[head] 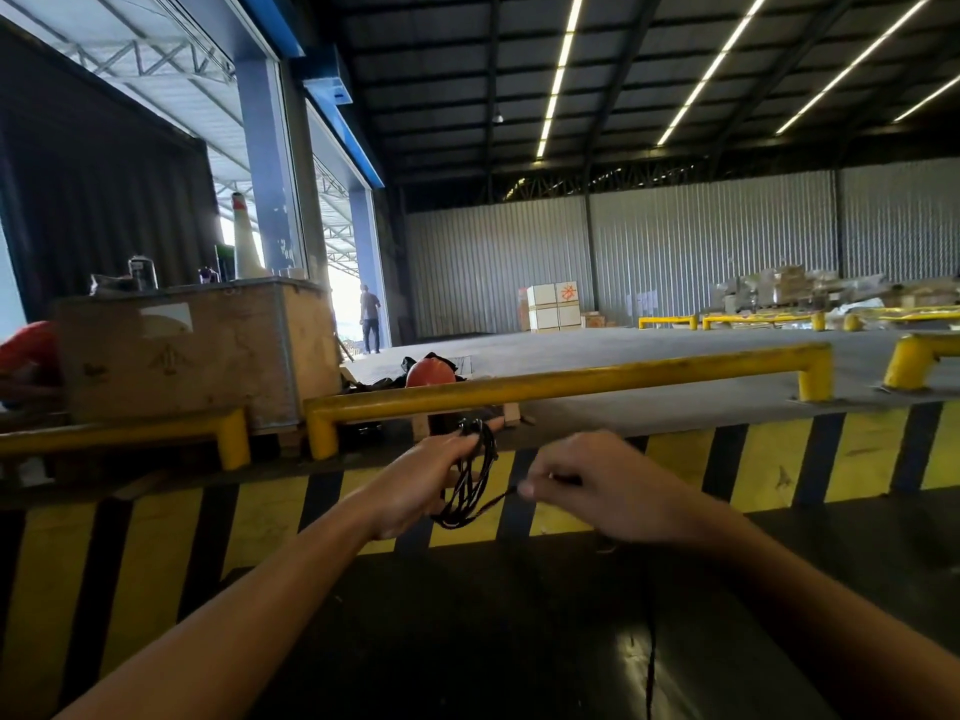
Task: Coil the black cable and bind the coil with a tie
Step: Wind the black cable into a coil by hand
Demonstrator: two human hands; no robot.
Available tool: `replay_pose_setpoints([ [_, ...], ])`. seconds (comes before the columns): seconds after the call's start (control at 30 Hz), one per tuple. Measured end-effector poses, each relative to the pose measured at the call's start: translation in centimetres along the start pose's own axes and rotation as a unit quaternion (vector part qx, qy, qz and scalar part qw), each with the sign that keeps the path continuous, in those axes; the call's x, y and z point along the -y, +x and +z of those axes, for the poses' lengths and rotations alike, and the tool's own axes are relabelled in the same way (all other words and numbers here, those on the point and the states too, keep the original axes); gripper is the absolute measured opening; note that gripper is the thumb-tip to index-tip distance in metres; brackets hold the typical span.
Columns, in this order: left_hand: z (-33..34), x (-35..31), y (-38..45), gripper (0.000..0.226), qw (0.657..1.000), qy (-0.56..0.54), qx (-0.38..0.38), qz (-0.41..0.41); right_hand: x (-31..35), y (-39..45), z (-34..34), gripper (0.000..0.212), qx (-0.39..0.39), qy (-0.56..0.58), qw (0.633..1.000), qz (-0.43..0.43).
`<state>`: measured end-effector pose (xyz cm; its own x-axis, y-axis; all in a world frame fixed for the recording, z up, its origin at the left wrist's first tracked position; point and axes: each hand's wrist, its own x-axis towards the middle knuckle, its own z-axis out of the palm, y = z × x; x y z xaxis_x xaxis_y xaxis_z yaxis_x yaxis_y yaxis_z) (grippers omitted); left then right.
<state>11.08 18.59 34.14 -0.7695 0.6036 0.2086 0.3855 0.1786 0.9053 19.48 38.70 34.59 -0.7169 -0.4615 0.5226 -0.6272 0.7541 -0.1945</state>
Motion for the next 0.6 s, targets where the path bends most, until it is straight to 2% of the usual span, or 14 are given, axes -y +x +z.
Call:
replay_pose_setpoints([
  [0.13, 1.2, -0.1, -0.6, 0.027, 0.998, 0.02, 0.041, -0.043, -1.5, 1.4, -2.7, 0.015, -0.103, -0.008, 0.995, -0.003],
  [0.23, 2.2, -0.4, -0.6, 0.031, 0.992, 0.025, 0.101, -0.069, -2.6, 2.3, -3.5, 0.008, -0.173, 0.026, 0.985, 0.015],
  [0.3, 2.6, -0.8, -0.5, 0.038, 0.985, -0.02, 0.155, -0.07, -3.3, 2.6, -3.2, 0.007, -0.199, 0.049, 0.978, 0.033],
  [0.37, 2.8, -1.6, -0.5, 0.043, 0.973, -0.11, 0.199, -0.049, -3.8, 2.5, -1.8, 0.015, -0.212, 0.127, 0.965, 0.087],
  [0.43, 2.6, -2.7, -0.4, 0.047, 0.954, -0.201, 0.221, -0.015, -3.7, 1.8, 0.2, 0.025, -0.171, 0.265, 0.938, 0.147],
  [0.5, 2.3, -3.8, -0.1, 0.047, 0.939, -0.265, 0.217, 0.019, -3.1, 0.7, 2.6, 0.029, -0.094, 0.363, 0.909, 0.18],
  [0.53, 2.1, -4.3, 0.2, 0.047, 0.934, -0.292, 0.201, 0.035, -2.7, 0.2, 3.6, 0.031, -0.052, 0.373, 0.908, 0.183],
  [0.6, 1.6, -5.0, 0.8, 0.045, 0.932, -0.324, 0.145, 0.067, -1.7, -0.6, 5.2, 0.033, 0.048, 0.327, 0.929, 0.166],
])
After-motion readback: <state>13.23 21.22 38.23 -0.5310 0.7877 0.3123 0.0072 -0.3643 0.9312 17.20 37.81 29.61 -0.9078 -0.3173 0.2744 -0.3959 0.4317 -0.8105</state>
